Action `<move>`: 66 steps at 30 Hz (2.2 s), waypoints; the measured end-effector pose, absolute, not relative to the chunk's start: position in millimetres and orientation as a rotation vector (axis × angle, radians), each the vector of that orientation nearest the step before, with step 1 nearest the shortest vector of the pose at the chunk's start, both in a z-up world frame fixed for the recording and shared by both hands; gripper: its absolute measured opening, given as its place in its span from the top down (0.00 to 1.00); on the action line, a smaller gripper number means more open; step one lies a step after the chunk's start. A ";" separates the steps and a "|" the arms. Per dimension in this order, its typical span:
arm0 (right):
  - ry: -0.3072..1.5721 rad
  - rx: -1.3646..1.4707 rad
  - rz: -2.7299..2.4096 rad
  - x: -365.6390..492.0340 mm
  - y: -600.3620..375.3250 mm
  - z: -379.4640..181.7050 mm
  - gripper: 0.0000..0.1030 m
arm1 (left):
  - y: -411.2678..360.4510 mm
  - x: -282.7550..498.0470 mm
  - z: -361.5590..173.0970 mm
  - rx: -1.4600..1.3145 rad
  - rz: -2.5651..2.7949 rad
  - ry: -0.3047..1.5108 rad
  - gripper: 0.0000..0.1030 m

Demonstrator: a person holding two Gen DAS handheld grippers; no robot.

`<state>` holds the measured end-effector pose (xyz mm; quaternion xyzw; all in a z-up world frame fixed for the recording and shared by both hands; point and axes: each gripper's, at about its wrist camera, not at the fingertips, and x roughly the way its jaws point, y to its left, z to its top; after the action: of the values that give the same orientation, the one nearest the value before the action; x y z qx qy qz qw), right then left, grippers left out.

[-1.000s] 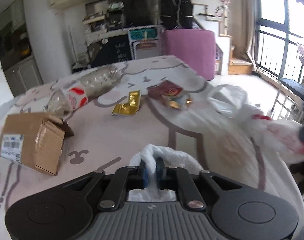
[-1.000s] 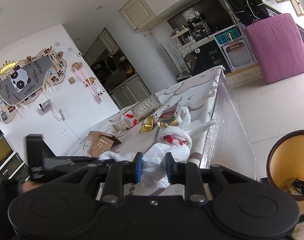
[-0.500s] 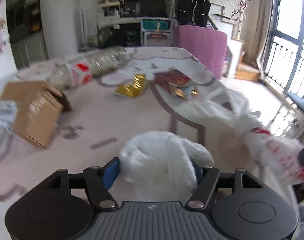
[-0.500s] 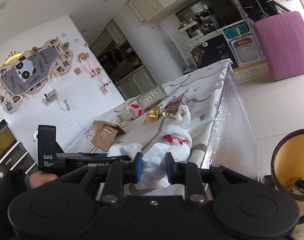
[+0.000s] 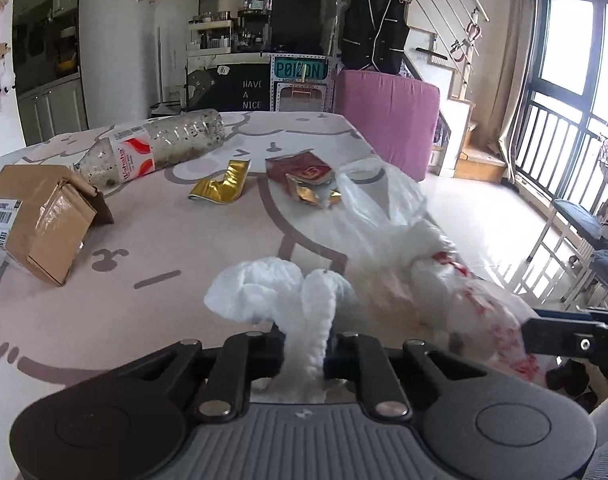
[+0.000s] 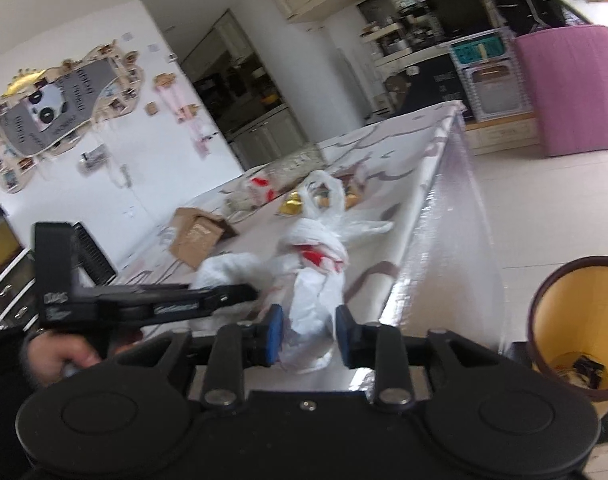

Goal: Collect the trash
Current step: 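Lift the tissue with the left tool while the right tool lifts the plastic bag, then carry the tissue and plastic bag in both tools over the yellow wastebasket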

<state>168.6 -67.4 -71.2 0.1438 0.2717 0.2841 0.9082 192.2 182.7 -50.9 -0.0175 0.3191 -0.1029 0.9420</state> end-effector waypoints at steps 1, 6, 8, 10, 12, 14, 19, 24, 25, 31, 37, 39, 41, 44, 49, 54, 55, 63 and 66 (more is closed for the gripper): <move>0.550 0.297 0.583 167.5 -67.7 -71.5 0.60 | 181.1 190.2 -50.9 -0.033 -0.214 0.648 0.86; 0.508 0.275 0.610 156.3 -58.9 -70.8 0.33 | 180.5 183.4 -51.8 -0.042 -0.219 0.643 0.86; 0.483 0.258 0.613 151.6 -51.9 -71.1 0.28 | 182.2 182.4 -51.7 -0.051 -0.219 0.641 0.86; 0.458 0.235 0.610 147.5 -43.0 -72.3 0.28 | 185.2 182.2 -51.7 -0.060 -0.220 0.638 0.86; 0.445 0.211 0.600 146.6 -33.3 -73.8 0.28 | 187.6 179.9 -51.6 -0.068 -0.219 0.634 0.86; 0.451 0.213 0.582 150.5 -24.8 -76.1 0.28 | 190.4 177.8 -51.9 -0.075 -0.215 0.632 0.86; 0.476 0.429 0.526 167.1 -24.4 -83.5 0.28 | 196.6 172.0 -50.5 -0.092 -0.205 0.621 0.86; 0.482 0.623 0.442 170.9 -23.2 -93.3 0.41 | 198.4 167.3 -50.0 -0.106 -0.203 0.621 0.86; 0.487 0.636 0.430 170.2 -21.8 -95.7 0.45 | 198.2 166.7 -50.1 -0.107 -0.204 0.622 0.86; 0.491 0.670 0.376 164.8 -19.7 -104.5 0.62 | 198.4 165.7 -49.0 -0.118 -0.201 0.622 0.86; 0.490 0.560 0.396 162.8 -21.1 -94.0 0.66 | 195.2 160.1 -40.9 -0.116 -0.200 0.601 0.86; 0.482 0.536 0.414 160.6 -25.0 -87.2 0.67 | 193.6 157.2 -35.6 -0.113 -0.200 0.586 0.86; 0.468 0.505 0.435 157.4 -28.7 -78.0 0.67 | 191.3 154.8 -30.6 -0.110 -0.202 0.572 0.86; 0.448 0.433 0.446 151.2 -37.1 -61.8 0.67 | 184.7 151.9 -22.8 -0.104 -0.207 0.552 0.86; 0.447 0.337 0.463 144.3 -58.1 -40.1 0.67 | 165.4 150.9 -11.1 -0.096 -0.236 0.523 0.86; 0.454 0.225 0.442 137.2 -84.1 -26.1 0.67 | 138.2 154.7 -3.9 -0.092 -0.286 0.504 0.86; 0.457 0.209 0.434 136.2 -90.6 -24.2 0.67 | 131.0 156.4 -3.1 -0.090 -0.296 0.503 0.86; 0.480 0.153 0.336 138.6 -147.5 -20.9 0.67 | 71.0 176.4 1.2 -0.066 -0.381 0.493 0.86; 0.498 0.142 0.291 143.7 -167.5 -24.7 0.67 | 48.5 187.6 -0.8 -0.061 -0.409 0.499 0.86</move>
<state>143.7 -167.5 -24.7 0.0698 0.2454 0.1434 0.9562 187.6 48.5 -0.8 -0.0300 0.2453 -0.2011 0.9479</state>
